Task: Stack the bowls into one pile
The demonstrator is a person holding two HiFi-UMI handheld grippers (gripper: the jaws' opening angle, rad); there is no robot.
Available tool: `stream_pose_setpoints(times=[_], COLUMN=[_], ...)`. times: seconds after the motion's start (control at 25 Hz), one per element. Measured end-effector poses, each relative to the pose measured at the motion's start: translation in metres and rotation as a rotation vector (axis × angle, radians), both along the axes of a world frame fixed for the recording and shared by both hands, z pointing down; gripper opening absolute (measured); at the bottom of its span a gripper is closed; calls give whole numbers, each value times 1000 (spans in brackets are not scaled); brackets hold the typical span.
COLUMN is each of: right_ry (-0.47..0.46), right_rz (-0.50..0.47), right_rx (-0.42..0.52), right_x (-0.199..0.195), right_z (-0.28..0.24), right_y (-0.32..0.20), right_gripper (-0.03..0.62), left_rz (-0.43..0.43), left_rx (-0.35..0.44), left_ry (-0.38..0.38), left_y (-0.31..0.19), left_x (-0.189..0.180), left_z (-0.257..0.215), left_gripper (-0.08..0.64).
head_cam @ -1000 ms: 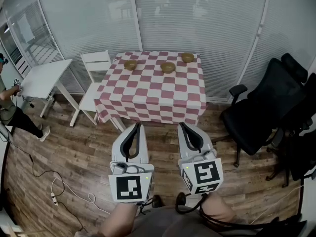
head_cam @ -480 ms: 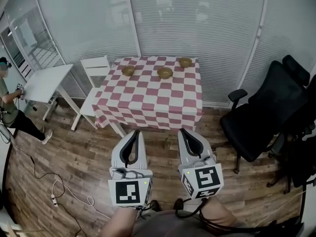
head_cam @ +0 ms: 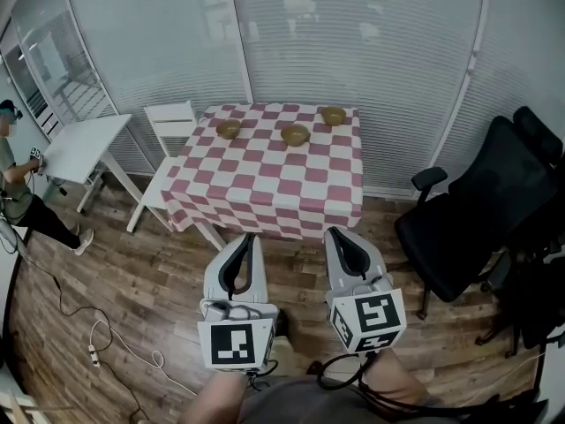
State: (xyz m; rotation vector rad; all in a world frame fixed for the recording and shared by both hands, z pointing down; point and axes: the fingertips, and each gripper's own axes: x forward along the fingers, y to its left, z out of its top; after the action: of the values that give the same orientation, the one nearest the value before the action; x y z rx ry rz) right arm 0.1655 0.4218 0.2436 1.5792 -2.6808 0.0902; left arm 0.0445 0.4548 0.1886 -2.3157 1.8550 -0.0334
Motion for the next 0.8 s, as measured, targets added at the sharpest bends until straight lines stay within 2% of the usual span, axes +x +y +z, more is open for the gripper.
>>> stream_pose_setpoints(times=[0.24,0.4,0.6,0.8], right_ry=[6,11,18,32], right_rz=[26,45,76,102], right_rx=[-58,-82,-113,-97], right_x=[-3,-16,-35,-57], right_z=[30,45,59,52], right_y=[-54,-101,-165,-221], right_gripper=[28,27,28,27], left_rz=[13,20,50,57], left_rx=[-58,-97,-88,-91], left_ry=[19,17,22,43], left_y=[-56,-107,-174,-230], left_x=[-8,-27,-49,-78], left_z=[30,50,53,49], left_gripper=[0,0,0,0])
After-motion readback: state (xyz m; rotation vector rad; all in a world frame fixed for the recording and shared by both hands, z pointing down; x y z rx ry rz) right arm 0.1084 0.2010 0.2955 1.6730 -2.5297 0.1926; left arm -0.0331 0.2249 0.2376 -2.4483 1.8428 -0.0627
